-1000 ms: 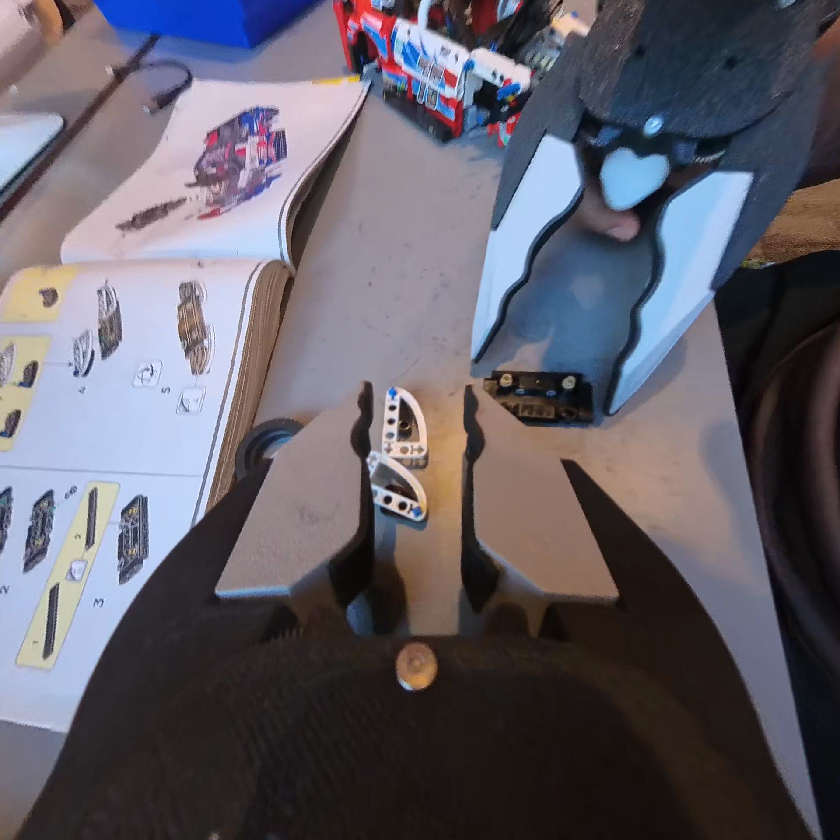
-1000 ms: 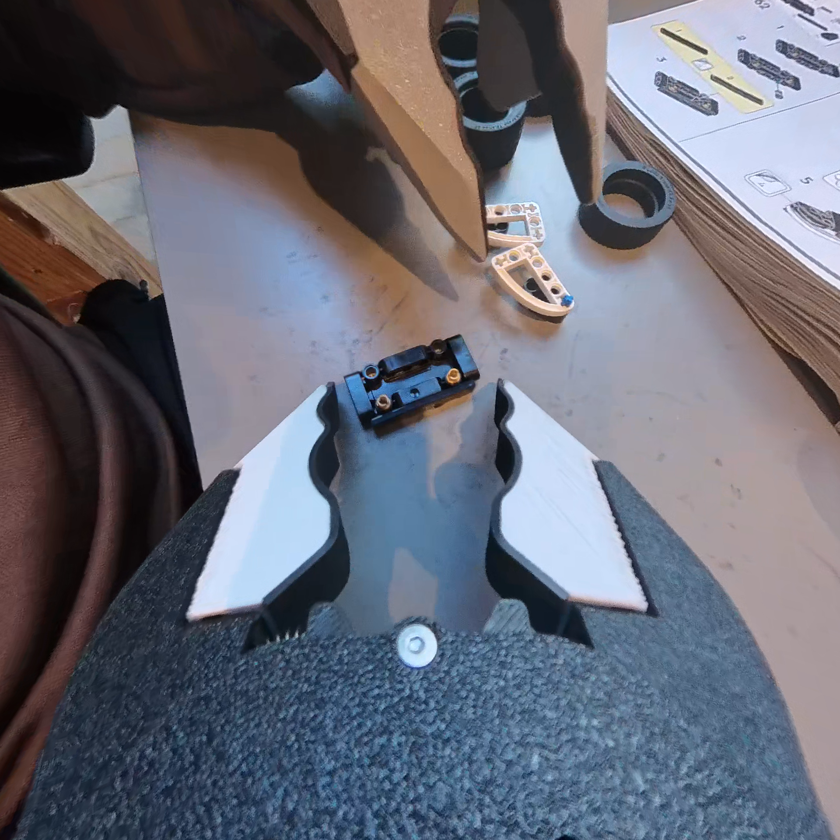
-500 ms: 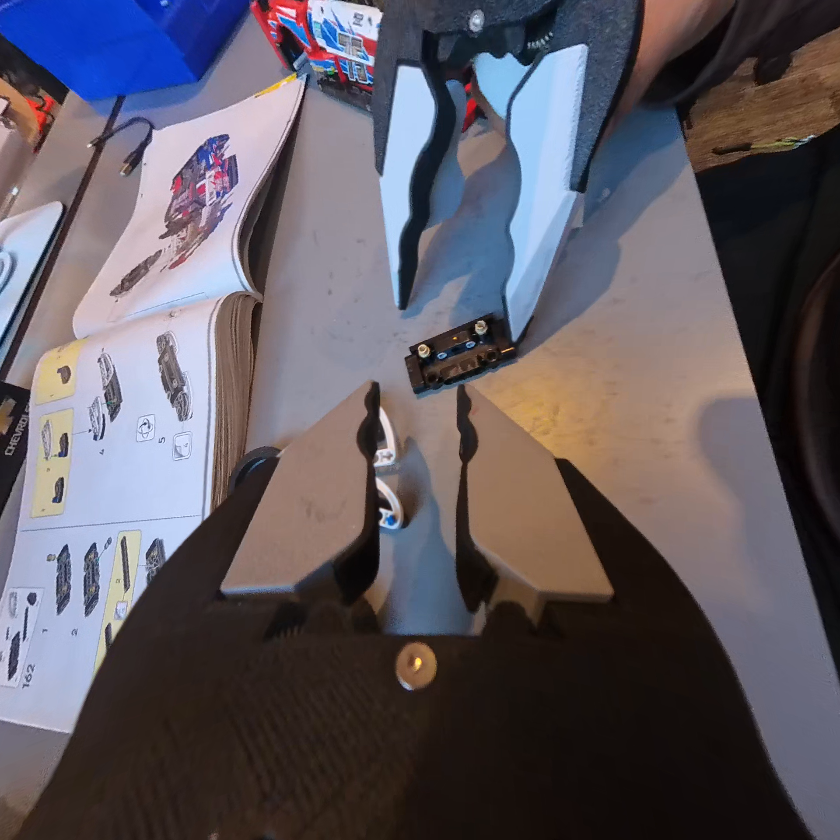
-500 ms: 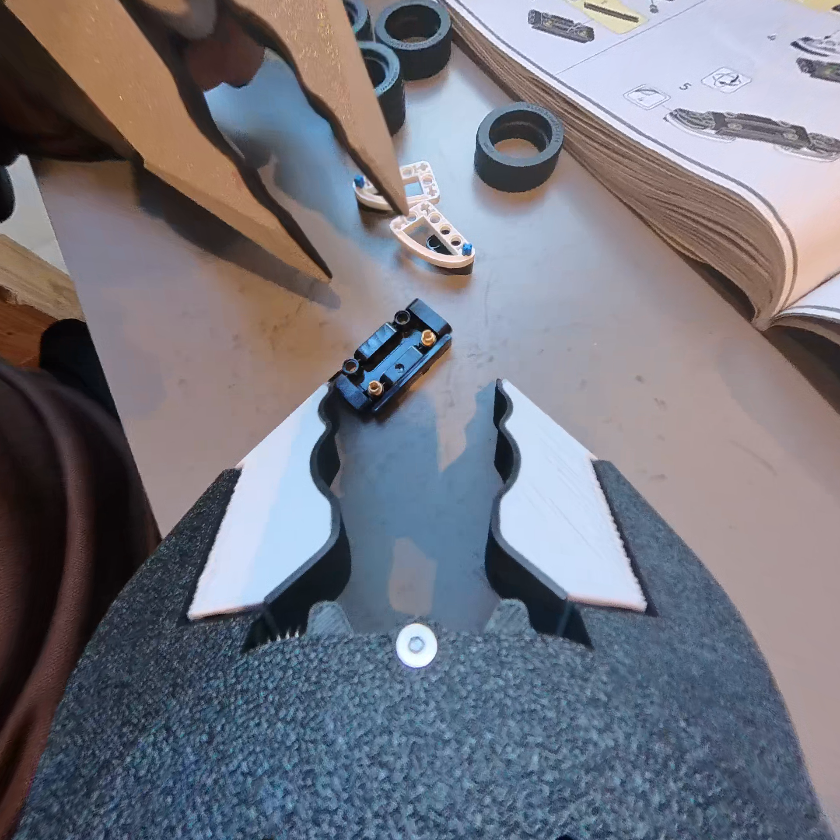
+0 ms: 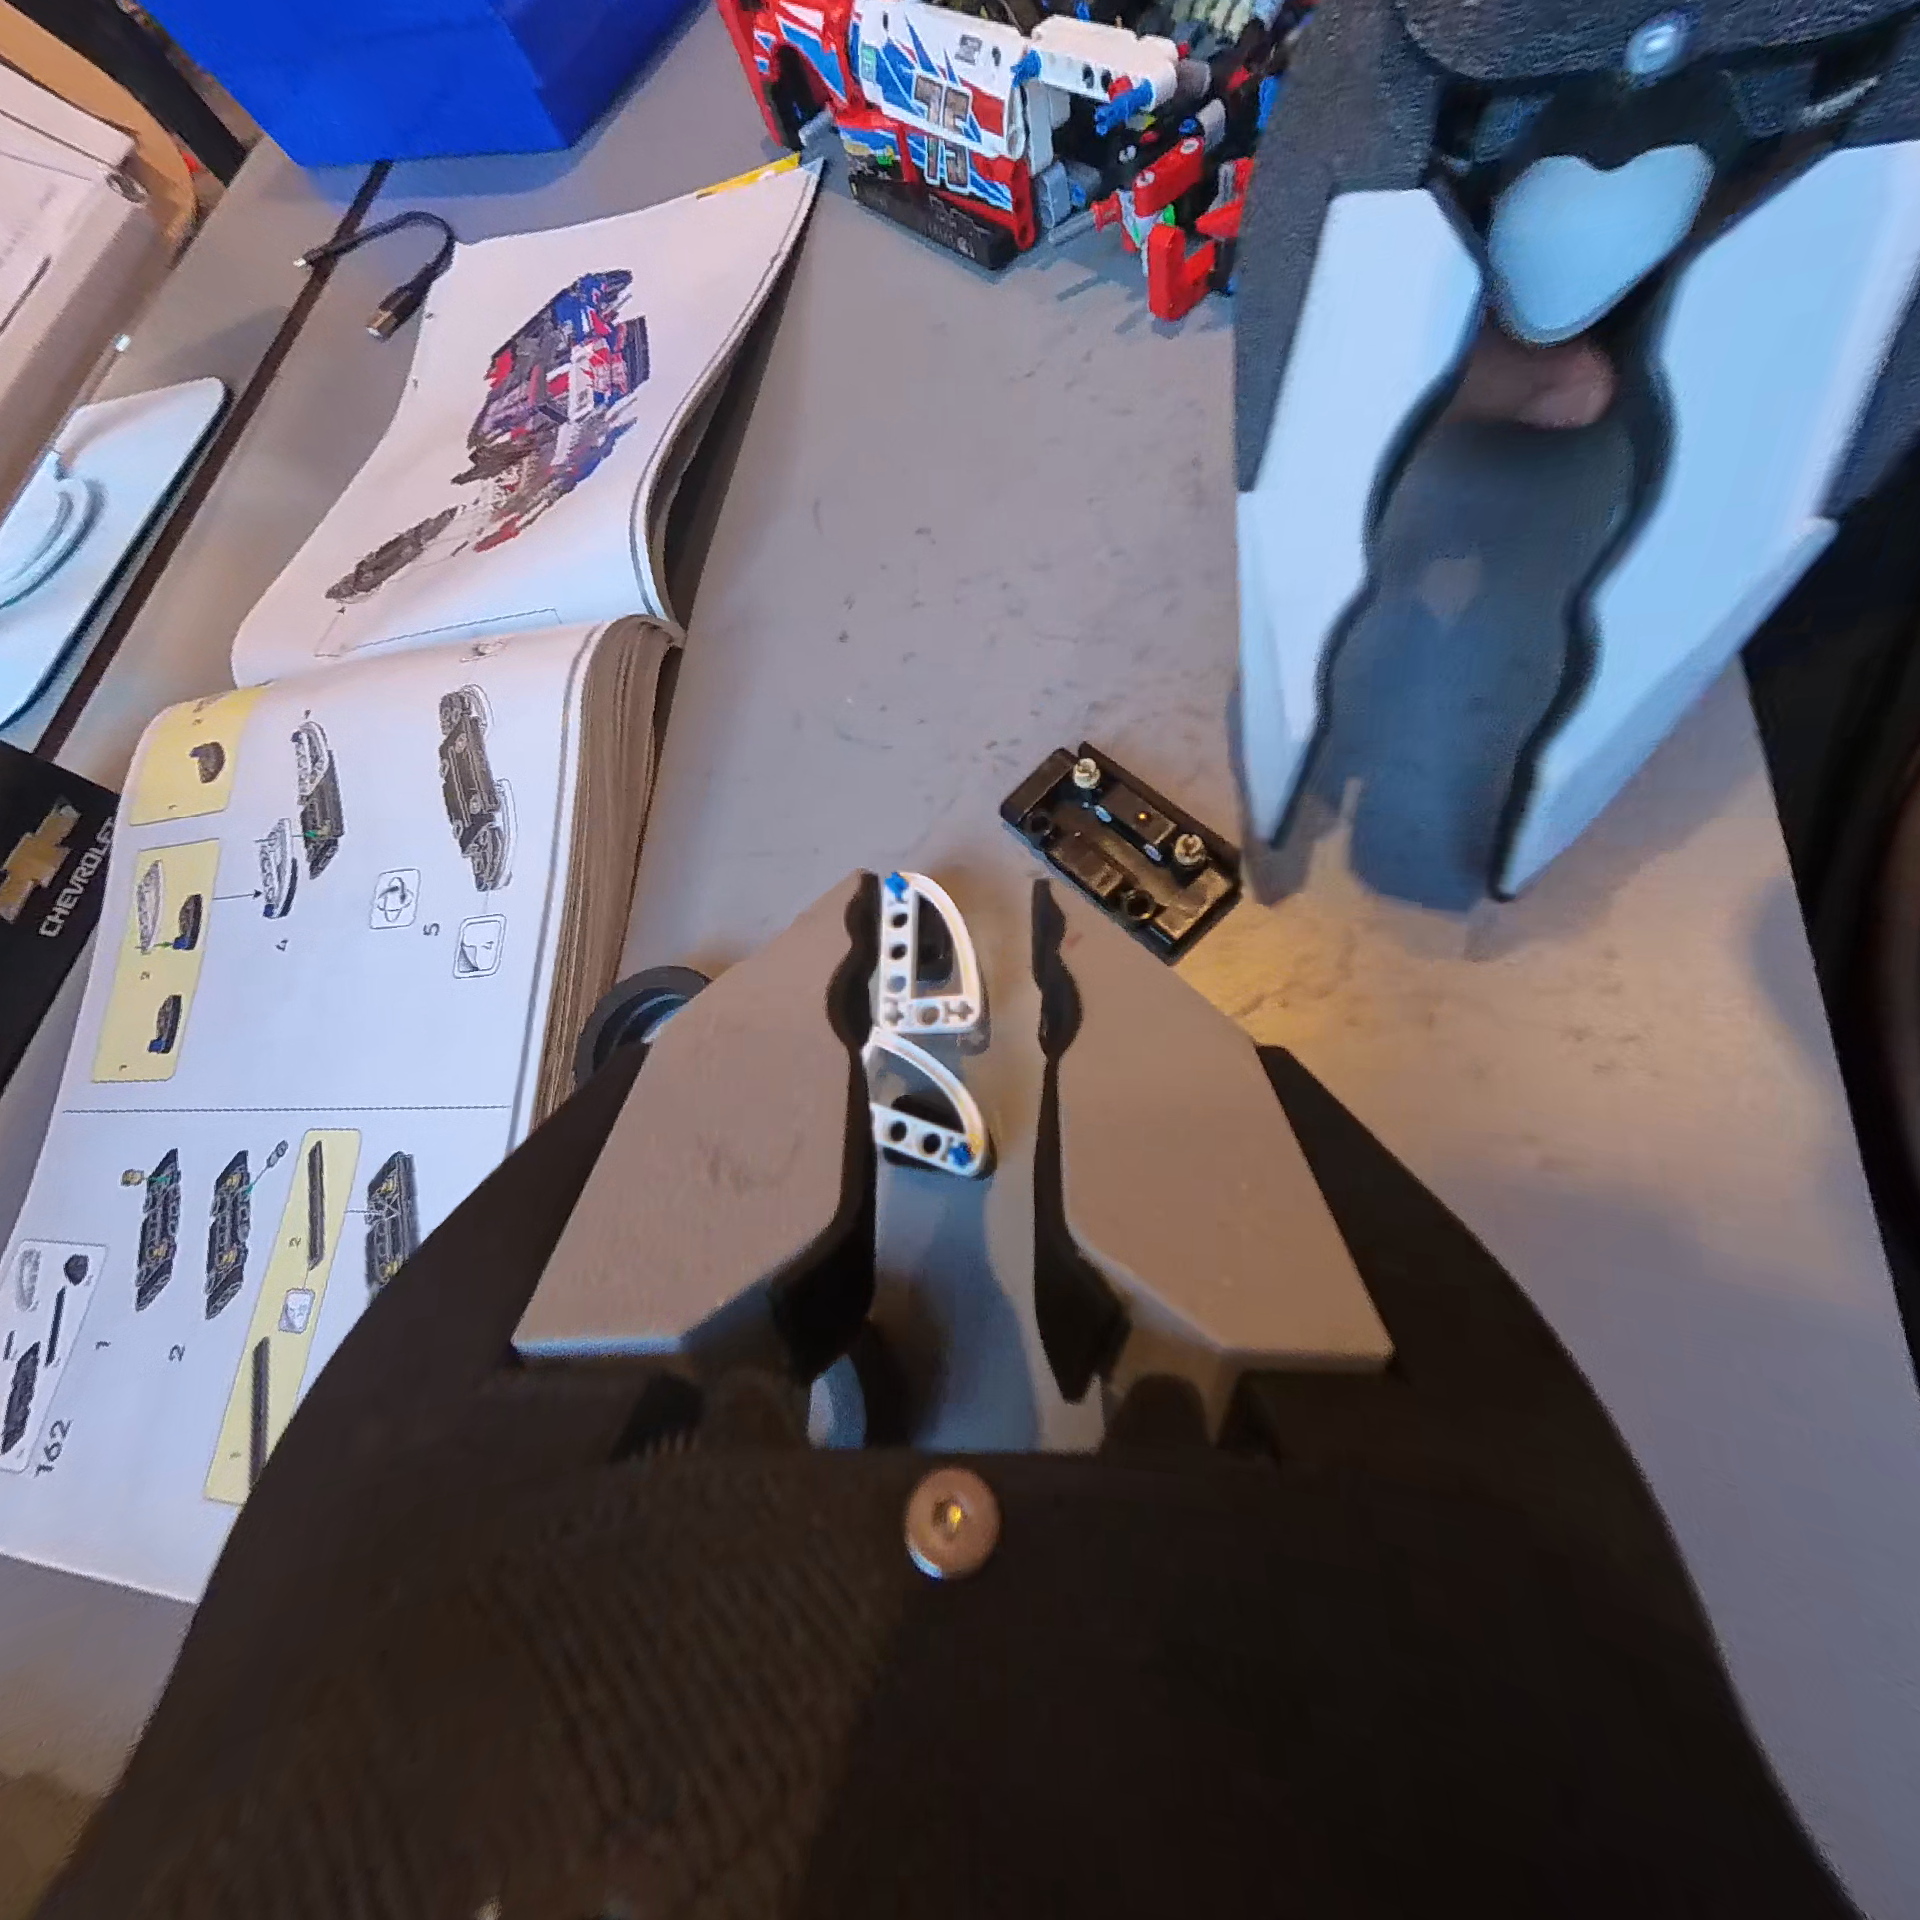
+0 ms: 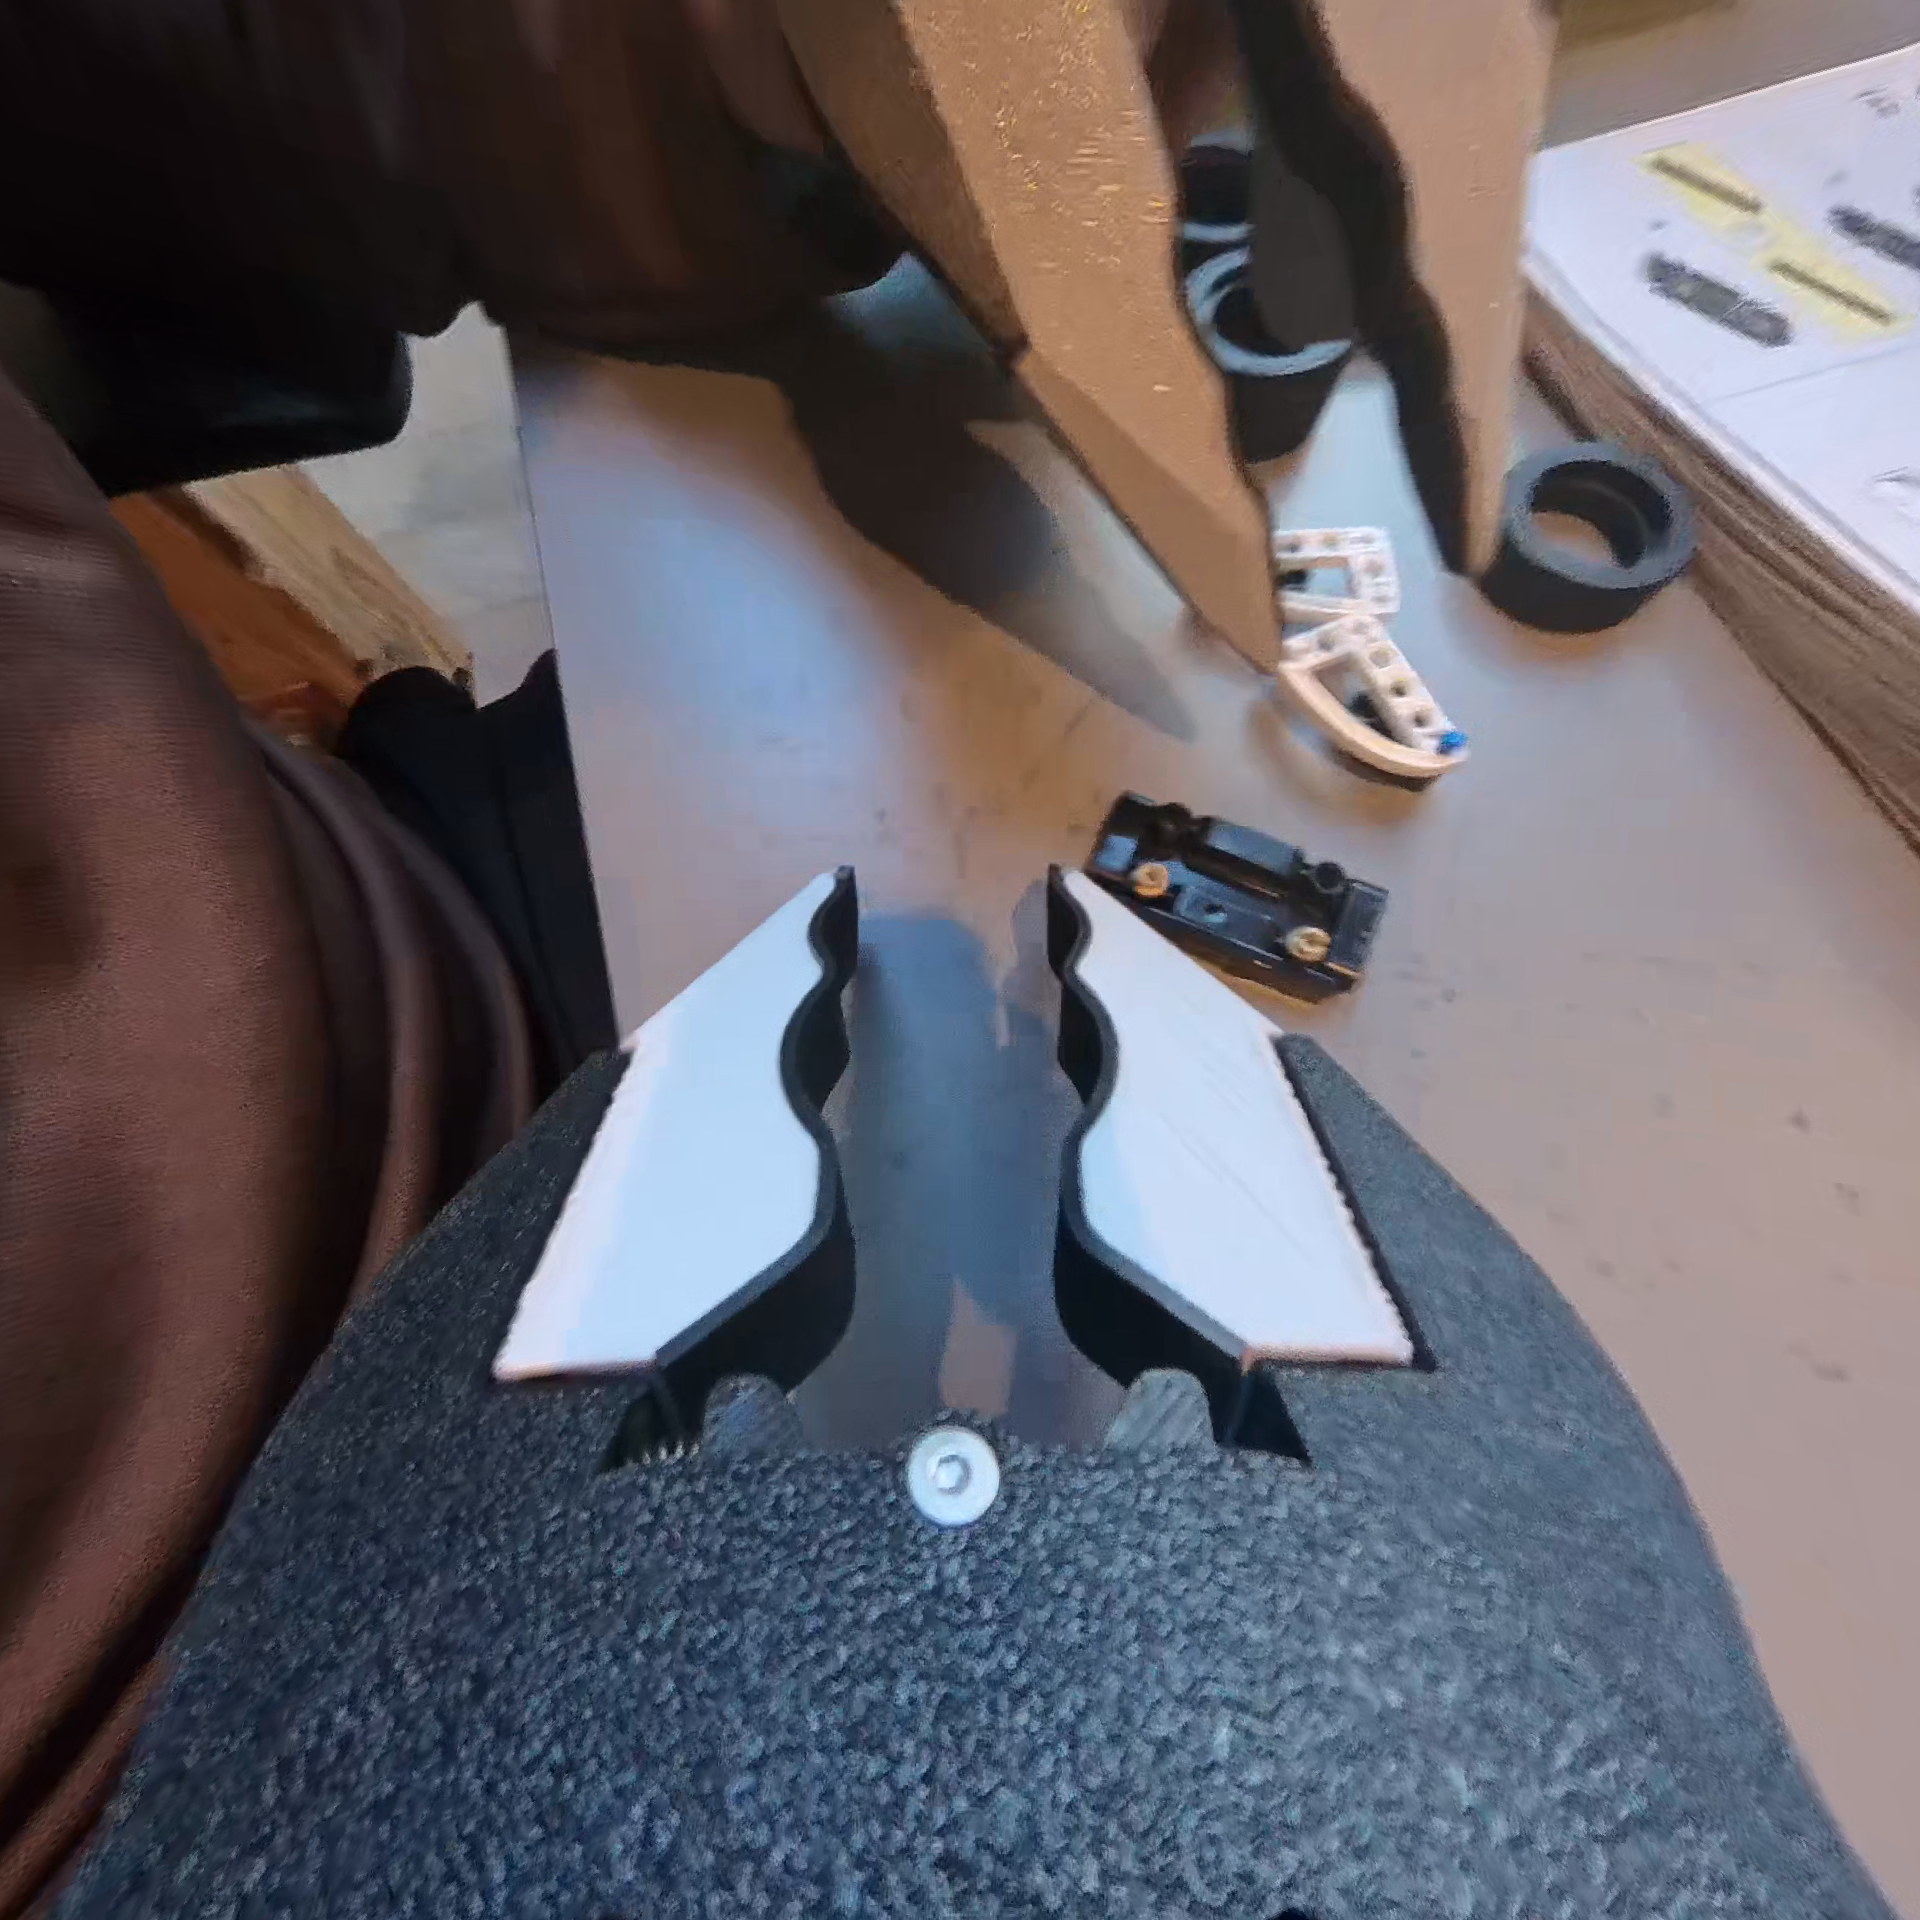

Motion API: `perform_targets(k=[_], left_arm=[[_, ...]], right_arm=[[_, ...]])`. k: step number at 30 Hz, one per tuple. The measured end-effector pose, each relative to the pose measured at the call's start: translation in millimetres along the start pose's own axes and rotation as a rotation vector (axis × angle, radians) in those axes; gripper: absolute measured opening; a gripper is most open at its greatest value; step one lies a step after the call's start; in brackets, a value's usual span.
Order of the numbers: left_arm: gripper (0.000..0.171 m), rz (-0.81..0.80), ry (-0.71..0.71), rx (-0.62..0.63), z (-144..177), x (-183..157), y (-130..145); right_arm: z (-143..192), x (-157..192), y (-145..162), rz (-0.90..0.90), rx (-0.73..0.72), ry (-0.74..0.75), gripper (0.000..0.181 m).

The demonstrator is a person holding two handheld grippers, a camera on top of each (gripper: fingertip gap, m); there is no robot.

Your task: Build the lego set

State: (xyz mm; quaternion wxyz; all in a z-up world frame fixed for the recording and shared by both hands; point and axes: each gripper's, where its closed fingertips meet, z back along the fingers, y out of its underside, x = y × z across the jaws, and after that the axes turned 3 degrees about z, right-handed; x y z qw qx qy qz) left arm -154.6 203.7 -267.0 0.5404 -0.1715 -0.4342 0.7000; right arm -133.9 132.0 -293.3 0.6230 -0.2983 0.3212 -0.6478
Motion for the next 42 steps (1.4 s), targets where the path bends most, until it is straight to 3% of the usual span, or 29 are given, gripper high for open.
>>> perform_targets(k=[8, 14, 18, 22, 30, 36, 38, 42], left_arm=[[0.034, 0.064, -0.031, 0.034, -1, 9, 6], [0.041, 0.145, -0.005, 0.038, -3, 11, 9], [0.042, 0.155, -0.008, 0.030, -2, 13, 9], [0.044, 0.135, -0.020, 0.061, -6, 14, 16], [0.044, 0.114, 0.016, 0.074, -10, 12, 9], [0.036, 0.097, 0.048, 0.254, -28, 3, 28], [0.020, 0.103, 0.032, 0.252, -31, 2, 27], [0.020, 0.124, -0.026, 0.241, -36, 7, 23]], right_arm=[[16, -48, 1, -0.210, -0.078, 0.115, 0.046], [9, -58, 19, -0.208, 0.042, 0.150, 0.062], [4, -49, 19, -0.202, 0.057, 0.054, 0.070], [5, -39, 16, -0.169, 0.046, 0.019, 0.057], [14, -40, 10, -0.196, -0.025, 0.024, 0.057], [18, -41, 6, -0.216, -0.063, 0.018, 0.057], [19, -42, 5, -0.213, -0.073, 0.027, 0.056], [23, -52, 5, -0.270, -0.093, 0.063, 0.055]])
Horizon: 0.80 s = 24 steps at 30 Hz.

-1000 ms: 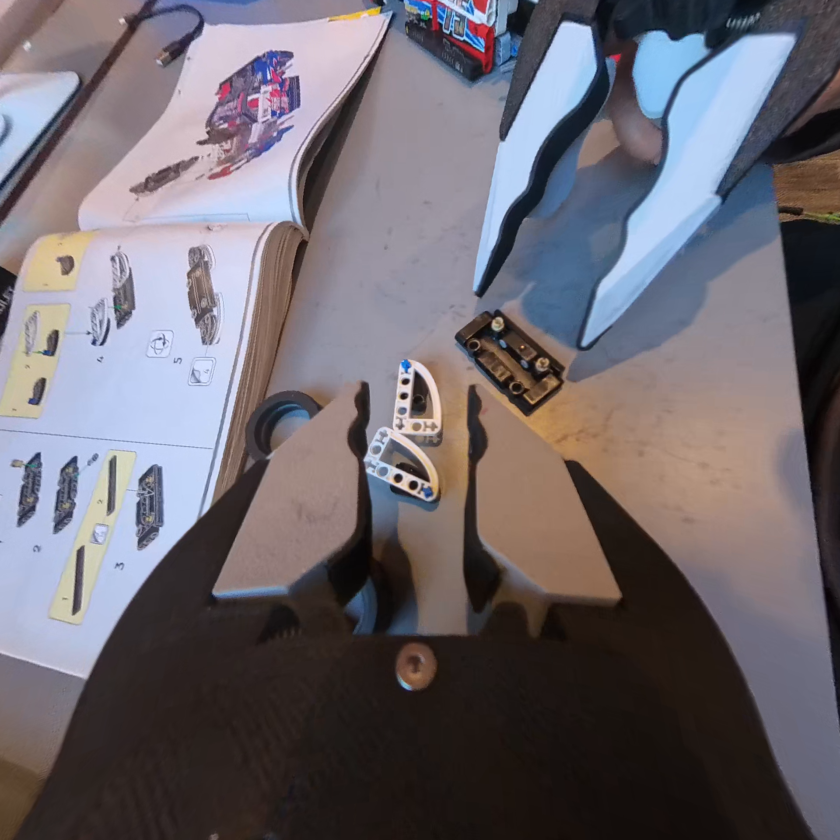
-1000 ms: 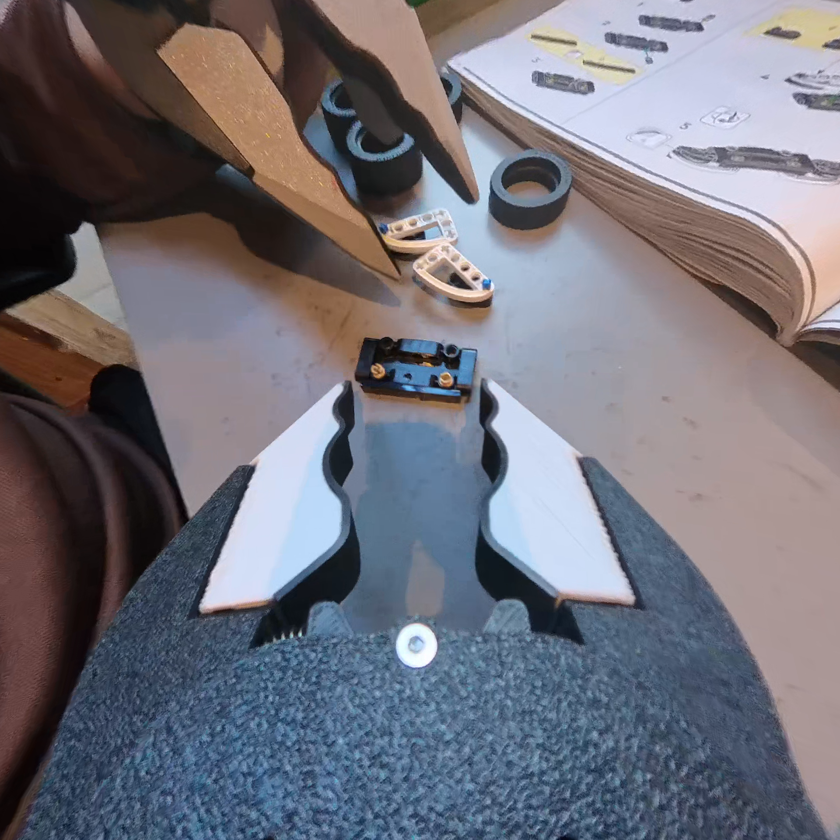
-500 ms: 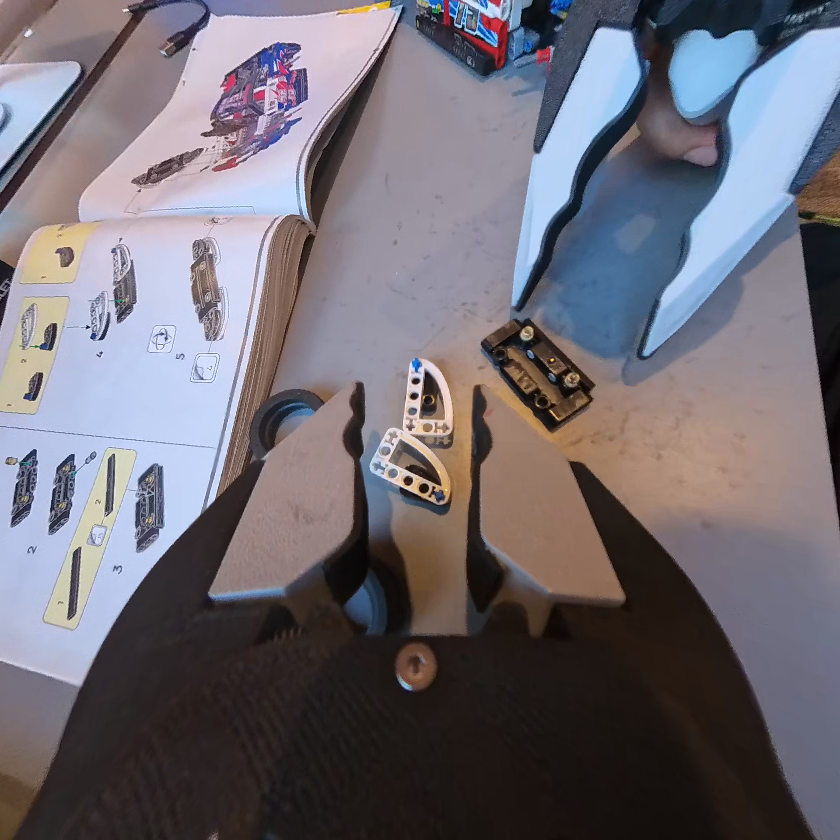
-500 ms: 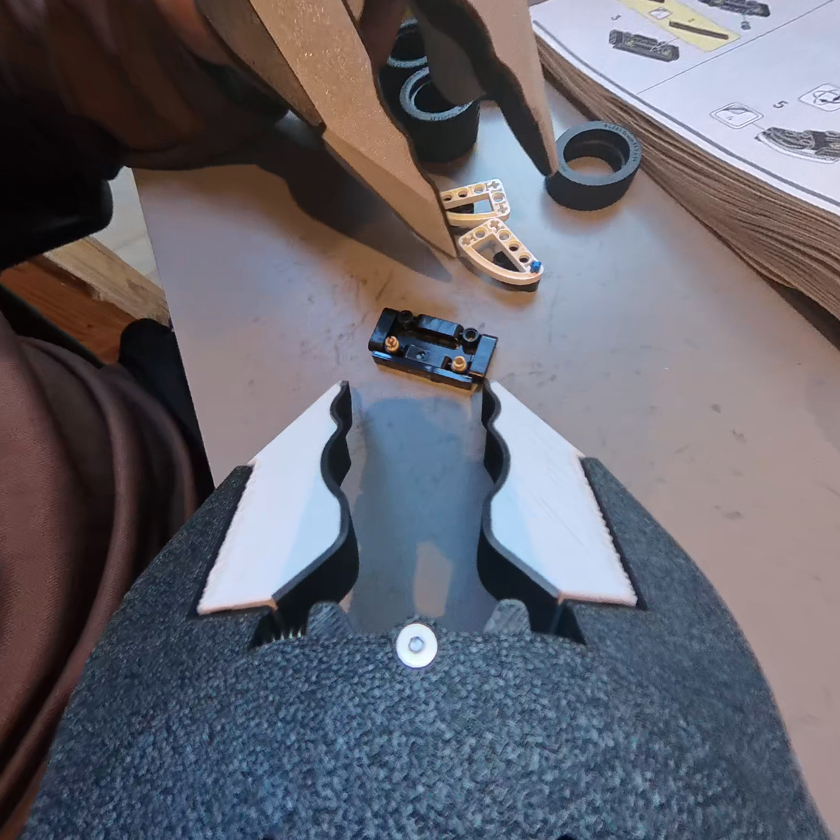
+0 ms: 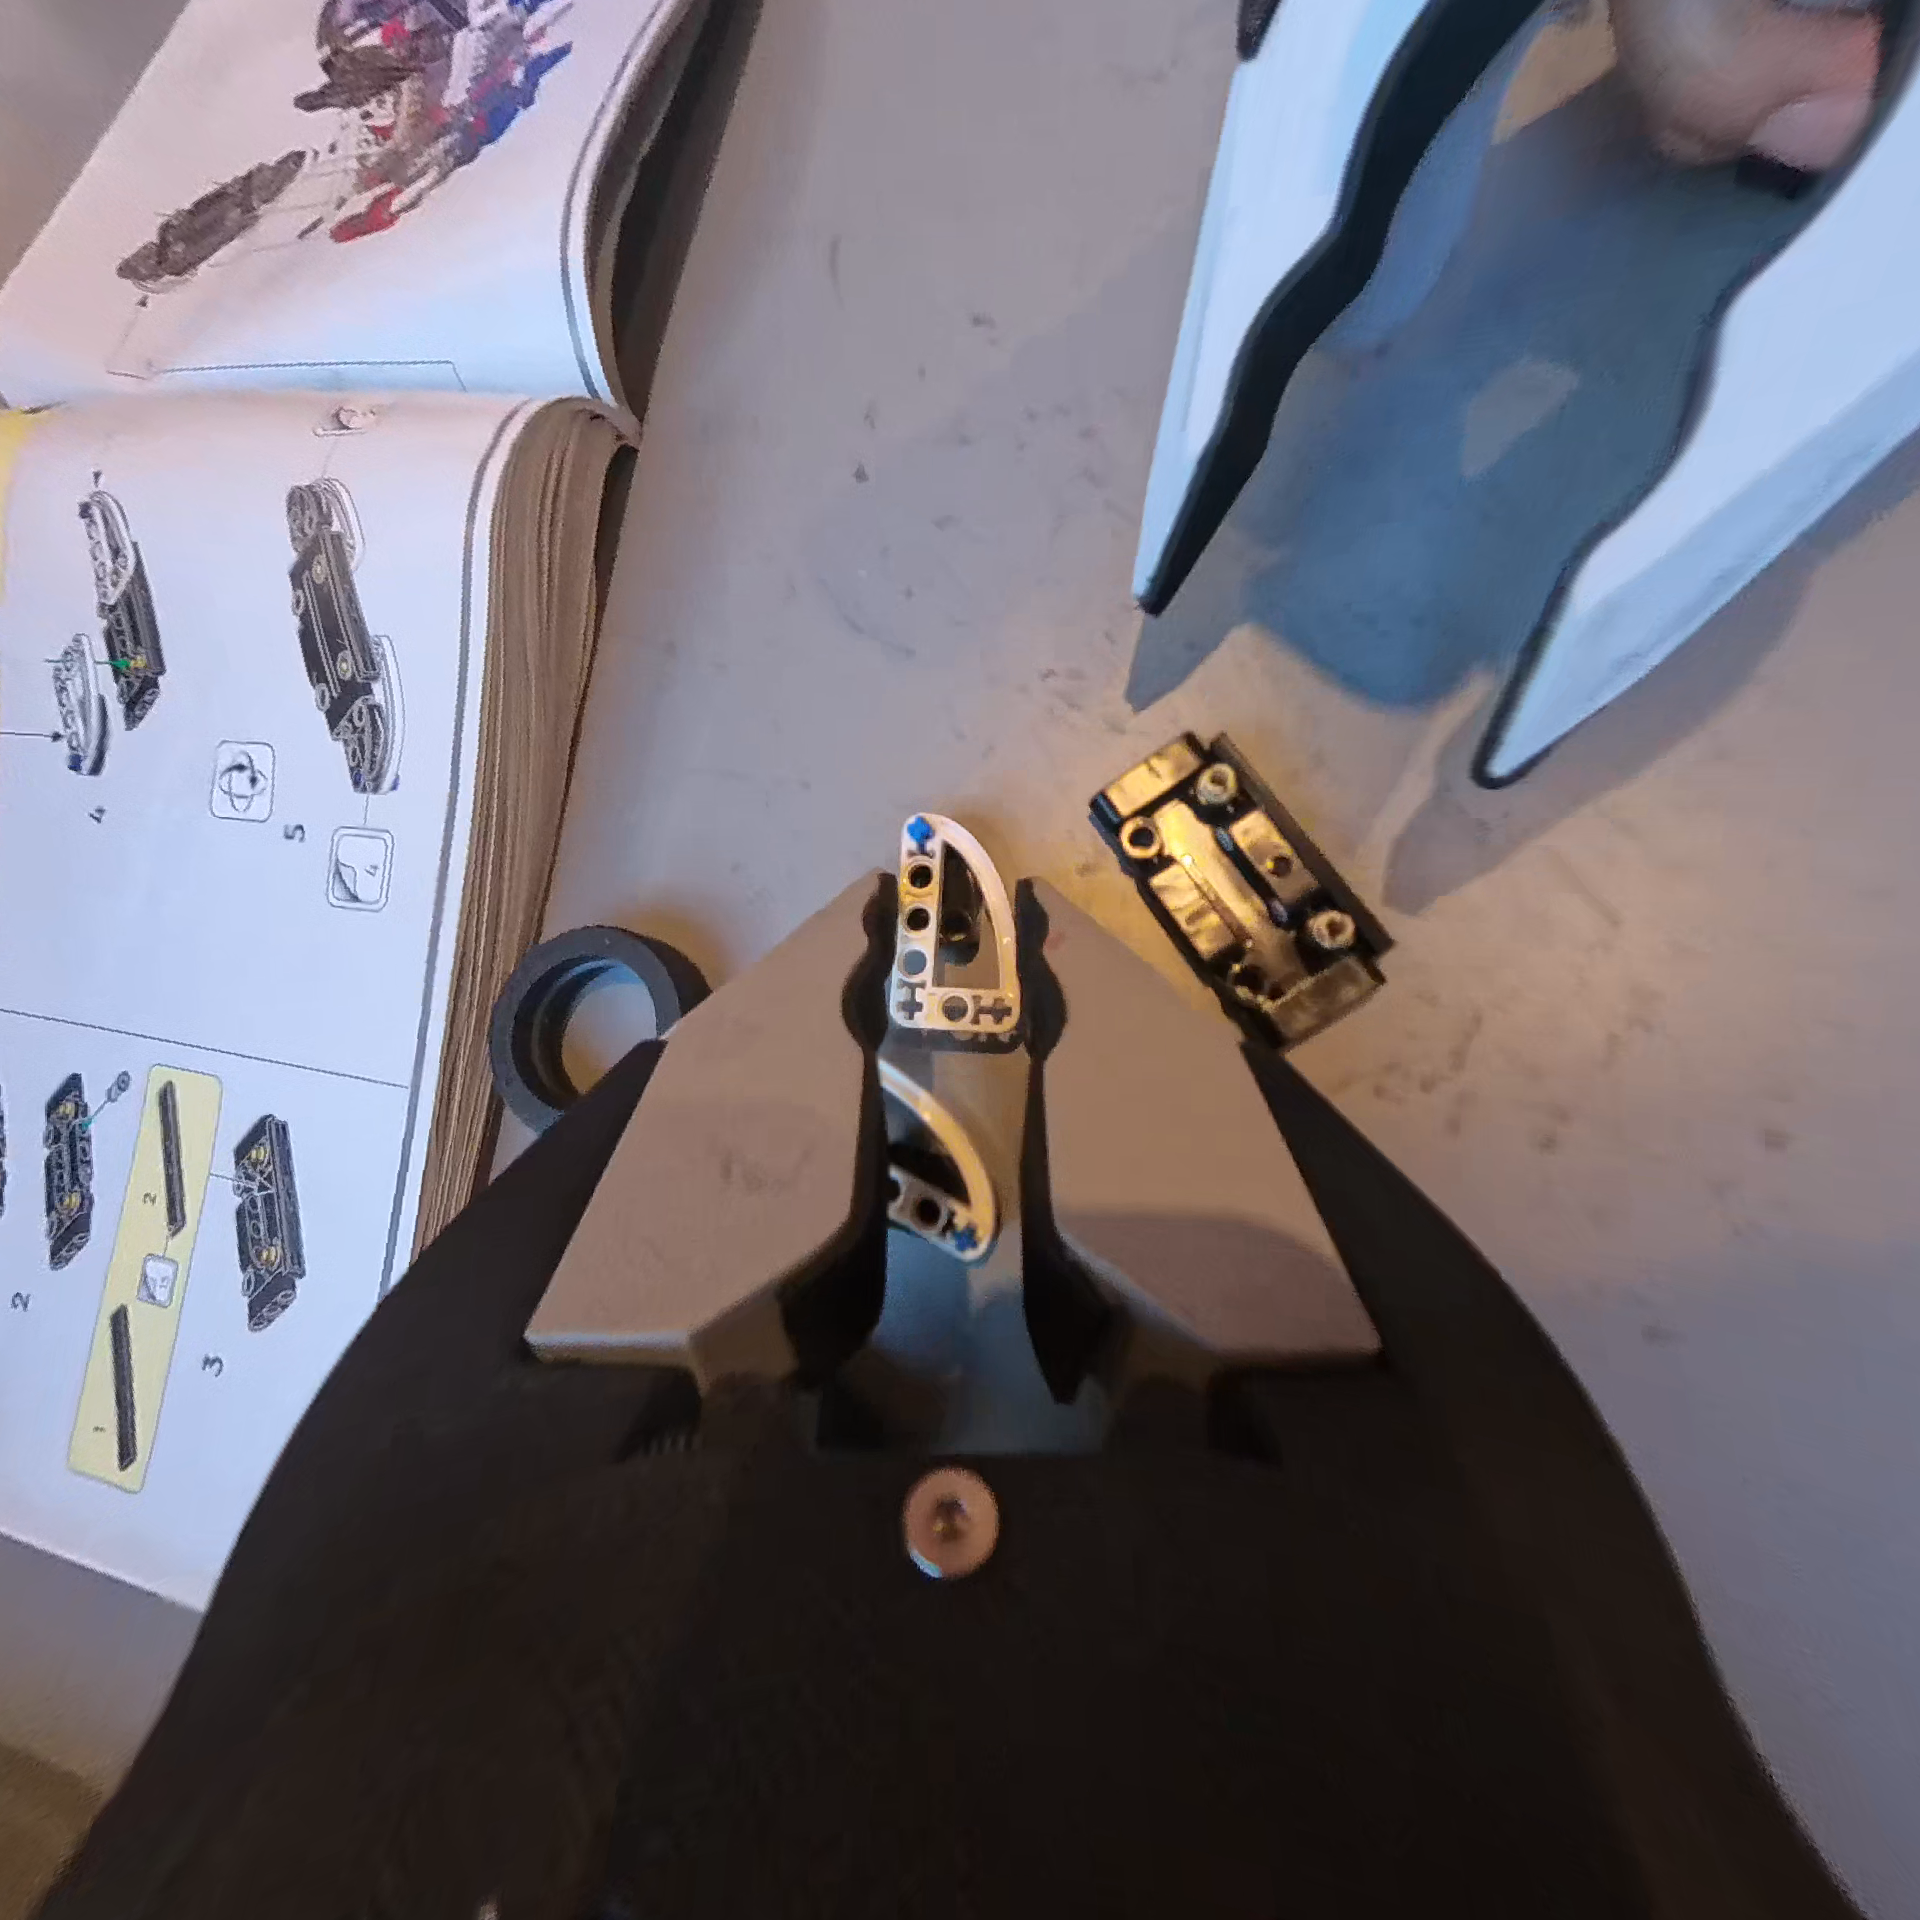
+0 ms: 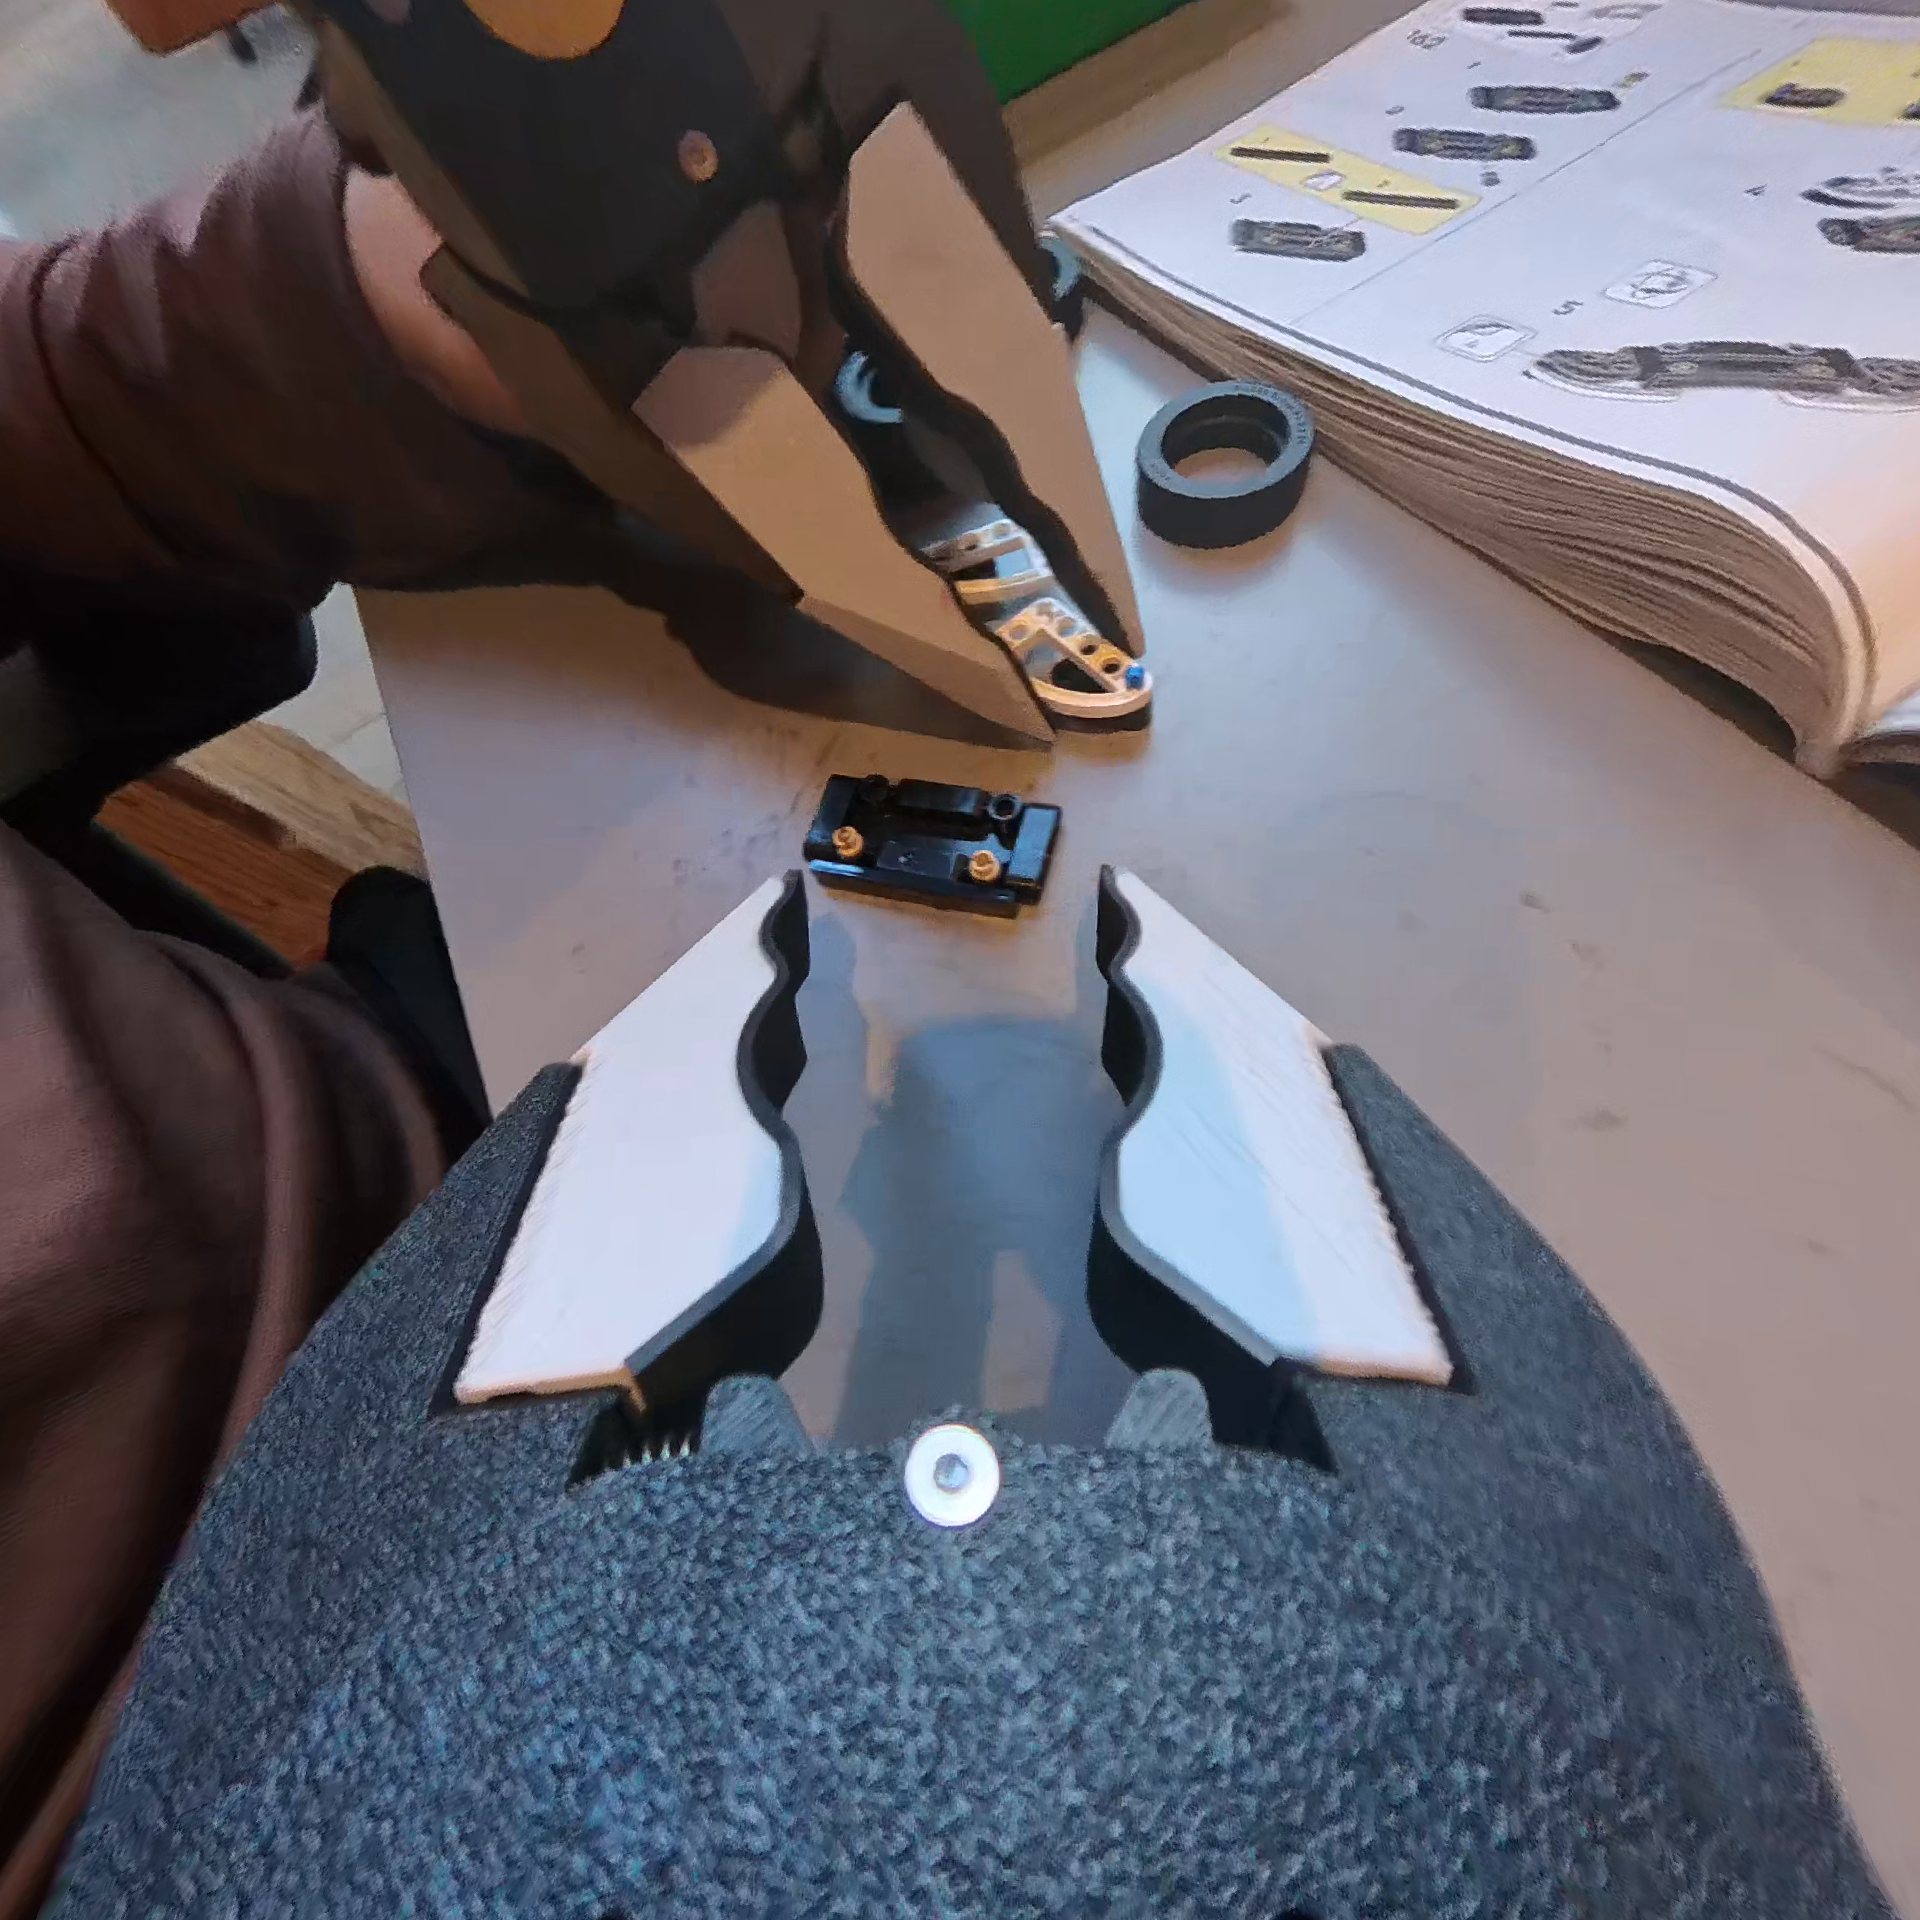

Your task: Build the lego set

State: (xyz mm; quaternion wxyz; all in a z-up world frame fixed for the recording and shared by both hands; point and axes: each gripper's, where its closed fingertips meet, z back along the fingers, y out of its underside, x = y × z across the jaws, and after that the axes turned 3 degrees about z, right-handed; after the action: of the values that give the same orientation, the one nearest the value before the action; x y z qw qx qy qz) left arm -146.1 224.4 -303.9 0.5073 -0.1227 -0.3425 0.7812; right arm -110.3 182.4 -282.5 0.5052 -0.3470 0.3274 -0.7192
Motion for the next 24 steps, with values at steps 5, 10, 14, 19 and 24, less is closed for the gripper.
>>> perform_targets(k=[5, 10, 14, 19, 24], left_arm=[[0.020, -0.034, -0.133, -0.162, 12, 2, -39], [0.019, -0.173, -0.280, -0.315, 31, -15, -75], [0.020, -0.267, -0.355, -0.373, 37, -31, -84], [0.020, -0.239, -0.310, -0.387, 34, -40, -87], [0.021, -0.135, -0.242, -0.427, 40, -37, -89]], right_arm=[[14, -16, -10, -0.184, -0.066, 0.020, 0.048], [35, -21, -38, -0.406, -0.236, -0.078, 0.037], [39, -15, -47, -0.464, -0.284, -0.141, 0.038], [31, -7, -45, -0.408, -0.236, -0.135, 0.018], [32, -8, -52, -0.380, -0.239, -0.128, 0.015]])
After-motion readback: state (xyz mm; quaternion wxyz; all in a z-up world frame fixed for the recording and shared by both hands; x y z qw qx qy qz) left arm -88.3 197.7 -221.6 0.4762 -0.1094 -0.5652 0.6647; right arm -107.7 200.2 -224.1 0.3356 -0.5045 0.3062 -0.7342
